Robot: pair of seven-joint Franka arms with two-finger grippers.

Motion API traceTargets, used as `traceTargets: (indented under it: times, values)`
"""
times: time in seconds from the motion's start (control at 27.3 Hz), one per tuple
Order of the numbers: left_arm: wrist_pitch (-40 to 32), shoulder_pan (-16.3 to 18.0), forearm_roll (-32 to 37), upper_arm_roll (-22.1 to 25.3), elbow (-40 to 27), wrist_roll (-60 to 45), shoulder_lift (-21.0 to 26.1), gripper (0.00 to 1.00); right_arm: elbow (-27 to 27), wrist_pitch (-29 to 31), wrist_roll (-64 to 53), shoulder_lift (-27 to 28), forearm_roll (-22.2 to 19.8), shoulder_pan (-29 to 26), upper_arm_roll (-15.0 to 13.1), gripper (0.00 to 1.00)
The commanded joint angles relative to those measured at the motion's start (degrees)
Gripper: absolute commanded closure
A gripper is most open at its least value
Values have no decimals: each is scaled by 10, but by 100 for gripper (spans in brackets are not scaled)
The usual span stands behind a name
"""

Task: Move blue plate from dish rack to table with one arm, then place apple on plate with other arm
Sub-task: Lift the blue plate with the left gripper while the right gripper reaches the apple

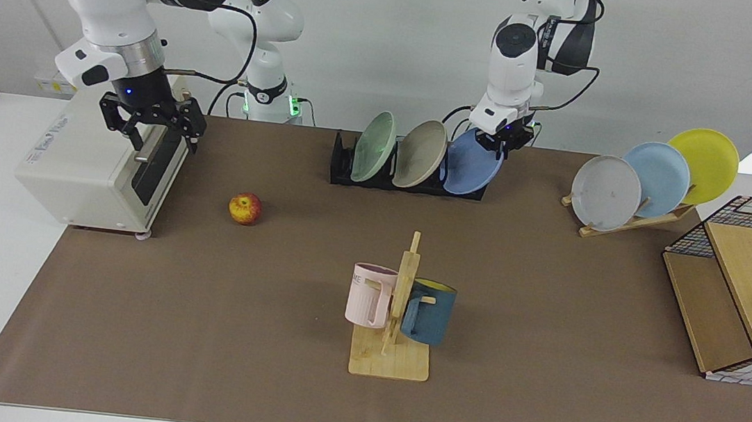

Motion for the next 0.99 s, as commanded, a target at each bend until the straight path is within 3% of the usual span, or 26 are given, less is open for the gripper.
traceTargets:
  times: [0.0, 0.29, 0.48, 0.59, 0.7, 0.84, 0.95]
  values:
    - [-22, 2, 20, -49, 19, -48, -6, 100, -53, 34, 18, -10, -2, 19, 2, 0]
    - [-107, 6, 95, -62, 97, -69, -1, 100, -117, 86, 47, 2, -2, 45, 1, 0]
    - [-114, 58, 112, -59, 168, -48, 15, 100, -160, 127, 49, 19, -2, 46, 2, 0]
    - [-120, 90, 102, -29, 224, -1, 37, 100, -189, 154, 49, 23, -2, 46, 2, 0]
    - [-102, 89, 82, 31, 260, 18, 79, 100, -212, 179, 49, 29, -2, 47, 2, 0]
    - [-24, 87, -9, 92, 289, 12, 133, 100, -228, 187, 49, 33, -1, 50, 1, 0]
    - [33, 86, -69, 93, 280, -5, 166, 100, -236, 187, 49, 34, -1, 51, 2, 0]
